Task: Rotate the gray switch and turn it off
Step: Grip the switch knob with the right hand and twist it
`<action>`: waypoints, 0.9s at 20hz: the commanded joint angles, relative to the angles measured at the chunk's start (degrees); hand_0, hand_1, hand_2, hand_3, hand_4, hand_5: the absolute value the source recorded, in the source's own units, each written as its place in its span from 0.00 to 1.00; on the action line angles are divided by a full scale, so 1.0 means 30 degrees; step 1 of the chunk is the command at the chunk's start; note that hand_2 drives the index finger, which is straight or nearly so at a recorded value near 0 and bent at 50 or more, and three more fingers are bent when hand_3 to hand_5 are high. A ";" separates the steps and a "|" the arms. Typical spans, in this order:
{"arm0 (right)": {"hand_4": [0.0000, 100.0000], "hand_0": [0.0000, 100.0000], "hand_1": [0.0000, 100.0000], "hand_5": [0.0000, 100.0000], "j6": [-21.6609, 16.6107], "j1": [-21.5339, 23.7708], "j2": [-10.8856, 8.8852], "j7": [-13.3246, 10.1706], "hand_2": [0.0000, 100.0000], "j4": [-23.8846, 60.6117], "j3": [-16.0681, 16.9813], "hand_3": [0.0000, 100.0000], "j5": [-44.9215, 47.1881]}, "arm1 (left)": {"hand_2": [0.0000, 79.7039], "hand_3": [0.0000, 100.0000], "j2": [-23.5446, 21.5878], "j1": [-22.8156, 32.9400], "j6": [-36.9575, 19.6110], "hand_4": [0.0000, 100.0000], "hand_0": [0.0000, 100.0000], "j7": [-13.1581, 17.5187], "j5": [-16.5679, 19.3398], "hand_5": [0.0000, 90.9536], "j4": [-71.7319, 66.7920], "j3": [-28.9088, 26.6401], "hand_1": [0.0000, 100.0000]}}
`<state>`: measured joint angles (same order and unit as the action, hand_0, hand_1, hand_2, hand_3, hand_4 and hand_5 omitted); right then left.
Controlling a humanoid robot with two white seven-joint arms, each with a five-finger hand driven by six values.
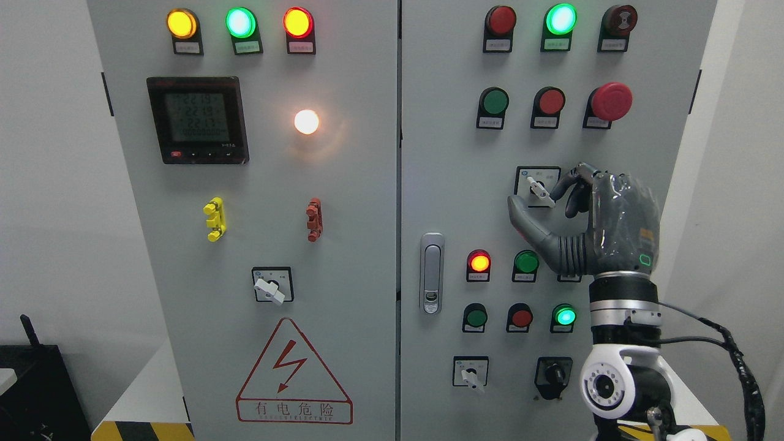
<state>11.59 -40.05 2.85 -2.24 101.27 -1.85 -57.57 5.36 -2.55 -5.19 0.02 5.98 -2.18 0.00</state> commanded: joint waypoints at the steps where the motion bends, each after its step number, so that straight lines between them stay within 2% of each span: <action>1: 0.88 0.15 0.39 1.00 0.0003 -0.0010 0.0105 0.0014 0.65 -0.0153 -0.0087 0.91 -0.0088 | 0.00 0.00 0.0000 0.0000 0.0000 0.00 0.12 -0.0008 0.0000 0.00 -0.0005 -0.0615 0.39; 6: 0.88 0.17 0.39 1.00 0.0003 -0.0010 0.0105 0.0014 0.65 -0.0299 -0.0087 0.91 -0.0147 | 0.00 0.00 0.0000 0.0000 0.0000 0.00 0.12 -0.0008 0.0000 0.00 -0.0005 -0.0615 0.39; 12: 0.88 0.11 0.42 1.00 0.0178 -0.0039 0.0105 0.0014 0.65 -0.0358 -0.0087 0.91 -0.0176 | 0.00 0.00 0.0000 0.0000 0.0000 0.00 0.12 -0.0008 0.0000 0.00 -0.0005 -0.0615 0.39; 18: 0.88 0.10 0.43 1.00 0.0208 -0.0214 0.0134 0.0014 0.66 -0.0446 -0.0087 0.92 -0.0176 | 0.00 0.00 0.0000 0.0000 0.0000 0.00 0.12 -0.0008 0.0000 0.00 -0.0005 -0.0615 0.39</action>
<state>12.20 -40.30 3.11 -2.20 100.44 -2.05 -58.06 5.36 -2.55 -5.19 0.02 5.98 -2.18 0.00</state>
